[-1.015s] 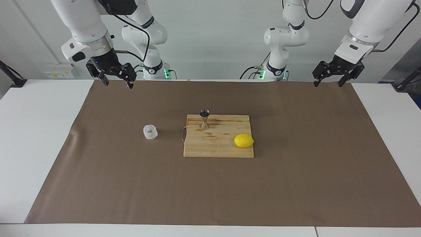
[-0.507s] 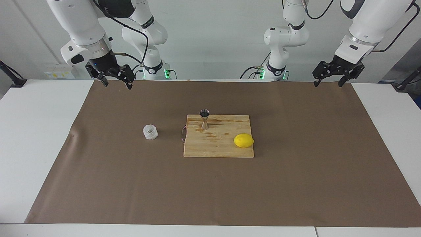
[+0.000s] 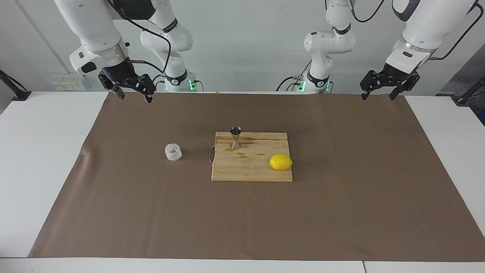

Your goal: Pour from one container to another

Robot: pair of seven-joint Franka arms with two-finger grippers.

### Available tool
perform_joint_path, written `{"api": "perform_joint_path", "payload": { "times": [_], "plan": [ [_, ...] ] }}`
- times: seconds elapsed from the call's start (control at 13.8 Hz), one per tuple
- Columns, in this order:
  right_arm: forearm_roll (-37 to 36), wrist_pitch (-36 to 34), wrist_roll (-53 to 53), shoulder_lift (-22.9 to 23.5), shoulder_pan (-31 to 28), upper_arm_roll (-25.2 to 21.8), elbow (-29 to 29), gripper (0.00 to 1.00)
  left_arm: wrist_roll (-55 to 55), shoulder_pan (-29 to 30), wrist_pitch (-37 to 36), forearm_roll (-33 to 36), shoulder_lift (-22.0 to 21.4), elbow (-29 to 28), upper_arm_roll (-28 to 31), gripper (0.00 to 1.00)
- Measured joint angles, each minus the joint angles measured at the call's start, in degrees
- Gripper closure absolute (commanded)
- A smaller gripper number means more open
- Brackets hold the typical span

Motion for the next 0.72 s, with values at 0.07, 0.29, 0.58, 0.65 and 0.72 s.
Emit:
{"api": "perform_joint_path", "payload": {
  "times": [0.07, 0.29, 0.58, 0.65, 0.72],
  "plan": [
    [0.0, 0.0, 0.0, -0.2, 0.0, 0.0, 0.0, 0.0, 0.0, 0.0, 0.0, 0.0, 0.0, 0.0, 0.0, 0.0],
    [0.0, 0.0, 0.0, -0.4, 1.2, -1.7, 0.0, 0.0, 0.0, 0.0, 0.0, 0.0, 0.0, 0.0, 0.0, 0.0],
    [0.0, 0.0, 0.0, -0.5, 4.0, -4.5, -0.3, 0.0, 0.0, 0.0, 0.0, 0.0, 0.0, 0.0, 0.0, 0.0],
    [0.0, 0.0, 0.0, -0.5, 4.0, -4.6, -0.4, 0.0, 0.0, 0.0, 0.0, 0.0, 0.0, 0.0, 0.0, 0.0],
    [0.0, 0.0, 0.0, -0.5, 4.0, -4.7, -0.5, 0.0, 0.0, 0.0, 0.0, 0.0, 0.0, 0.0, 0.0, 0.0]
  ]
}}
